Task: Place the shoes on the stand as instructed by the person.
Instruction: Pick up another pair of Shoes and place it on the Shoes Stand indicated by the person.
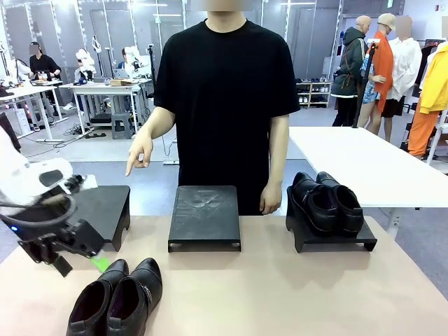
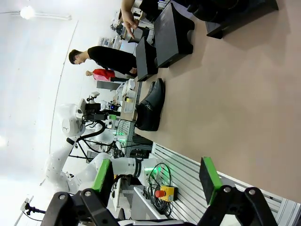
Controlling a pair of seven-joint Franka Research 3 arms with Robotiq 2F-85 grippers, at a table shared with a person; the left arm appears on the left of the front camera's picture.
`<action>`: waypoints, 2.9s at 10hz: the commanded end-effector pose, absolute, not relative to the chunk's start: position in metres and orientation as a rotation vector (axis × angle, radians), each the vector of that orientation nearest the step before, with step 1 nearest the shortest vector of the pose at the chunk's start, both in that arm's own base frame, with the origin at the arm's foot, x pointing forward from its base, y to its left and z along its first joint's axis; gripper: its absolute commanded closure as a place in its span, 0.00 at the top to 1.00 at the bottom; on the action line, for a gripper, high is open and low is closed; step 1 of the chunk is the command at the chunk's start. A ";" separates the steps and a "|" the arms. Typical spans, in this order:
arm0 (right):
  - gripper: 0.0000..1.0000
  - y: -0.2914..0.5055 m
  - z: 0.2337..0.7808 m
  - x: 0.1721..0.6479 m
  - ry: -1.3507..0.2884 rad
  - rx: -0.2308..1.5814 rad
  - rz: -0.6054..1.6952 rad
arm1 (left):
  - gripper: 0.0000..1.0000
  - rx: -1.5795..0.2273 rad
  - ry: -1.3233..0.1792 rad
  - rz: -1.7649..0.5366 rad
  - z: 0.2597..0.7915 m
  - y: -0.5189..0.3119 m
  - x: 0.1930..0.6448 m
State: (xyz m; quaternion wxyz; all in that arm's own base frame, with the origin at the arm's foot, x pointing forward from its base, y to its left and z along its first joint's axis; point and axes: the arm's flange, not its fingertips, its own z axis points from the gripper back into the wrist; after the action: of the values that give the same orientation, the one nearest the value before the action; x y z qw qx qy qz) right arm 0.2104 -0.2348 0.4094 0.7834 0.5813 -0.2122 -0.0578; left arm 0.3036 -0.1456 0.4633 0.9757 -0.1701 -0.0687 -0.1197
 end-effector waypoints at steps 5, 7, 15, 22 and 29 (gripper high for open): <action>0.93 -0.236 0.411 0.210 -0.483 1.264 -0.108 | 1.00 -0.177 -0.051 -0.036 0.414 -0.187 0.314; 0.93 -0.236 0.411 0.210 -0.483 1.264 -0.108 | 1.00 -0.125 -0.070 0.001 0.397 -0.191 0.314; 0.93 -0.236 0.411 0.210 -0.483 1.264 -0.108 | 1.00 -0.084 -0.056 0.085 0.354 -0.189 0.328; 0.93 -0.236 0.411 0.210 -0.483 1.264 -0.108 | 0.00 -0.046 -0.008 0.049 0.336 -0.196 0.332; 0.93 -0.236 0.411 0.210 -0.483 1.264 -0.108 | 0.00 -0.064 -0.021 -0.008 0.356 -0.206 0.333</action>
State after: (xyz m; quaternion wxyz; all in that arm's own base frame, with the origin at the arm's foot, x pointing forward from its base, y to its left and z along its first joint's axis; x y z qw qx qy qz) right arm 0.2103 -0.2348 0.4093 0.7833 0.5815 -0.2125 -0.0573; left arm 0.3343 -0.2004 0.3450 0.9995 -0.0324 0.0014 0.0008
